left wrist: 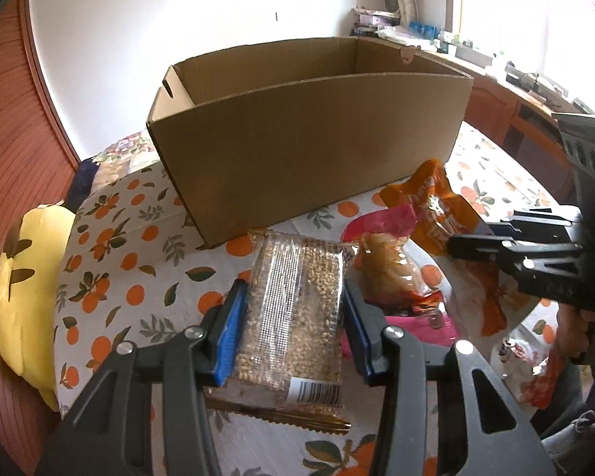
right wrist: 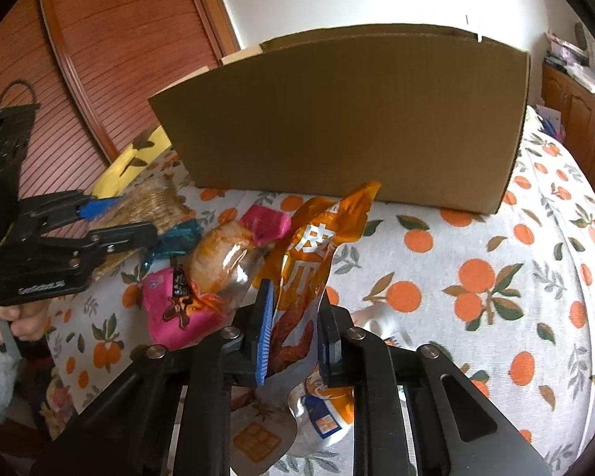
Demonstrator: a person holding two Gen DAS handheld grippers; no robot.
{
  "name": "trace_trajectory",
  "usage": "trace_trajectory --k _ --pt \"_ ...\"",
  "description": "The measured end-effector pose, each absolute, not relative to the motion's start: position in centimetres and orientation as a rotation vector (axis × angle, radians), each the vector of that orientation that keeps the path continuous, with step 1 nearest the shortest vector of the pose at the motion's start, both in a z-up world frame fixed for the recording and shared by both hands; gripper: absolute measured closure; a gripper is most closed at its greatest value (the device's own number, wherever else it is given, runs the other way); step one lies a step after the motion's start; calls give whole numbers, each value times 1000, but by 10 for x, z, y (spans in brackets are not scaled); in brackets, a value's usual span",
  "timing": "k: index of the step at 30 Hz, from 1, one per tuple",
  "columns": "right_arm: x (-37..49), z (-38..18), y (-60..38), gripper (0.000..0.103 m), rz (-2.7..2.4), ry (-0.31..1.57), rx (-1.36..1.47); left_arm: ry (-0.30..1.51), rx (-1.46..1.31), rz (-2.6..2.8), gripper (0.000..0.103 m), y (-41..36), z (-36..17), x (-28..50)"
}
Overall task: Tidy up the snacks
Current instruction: 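Grasp the grain bar with the left tool while the right tool grasps the orange bag, then carry the grain bar and orange bag over the box with both tools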
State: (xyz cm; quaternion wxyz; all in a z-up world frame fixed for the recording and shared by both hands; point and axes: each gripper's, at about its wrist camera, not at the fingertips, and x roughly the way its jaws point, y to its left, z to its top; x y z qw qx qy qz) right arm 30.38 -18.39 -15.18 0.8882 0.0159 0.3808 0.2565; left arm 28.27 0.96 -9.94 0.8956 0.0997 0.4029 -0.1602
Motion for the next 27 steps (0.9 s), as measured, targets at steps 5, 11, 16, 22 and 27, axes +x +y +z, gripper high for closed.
trace_trajectory --k 5,11,16,22,27 --pt "299 -132 -184 92 513 750 4 807 196 -339 57 9 -87 276" --pt "294 -112 -185 93 488 706 -30 778 186 -339 57 8 -75 269" --pt "286 -93 -185 93 488 669 -43 761 184 -340 57 8 -66 264" --pt "272 -74 -188 93 493 636 -59 727 183 -341 57 5 -51 255" --pt "263 -61 -191 93 493 610 -70 681 161 -344 57 4 -37 247"
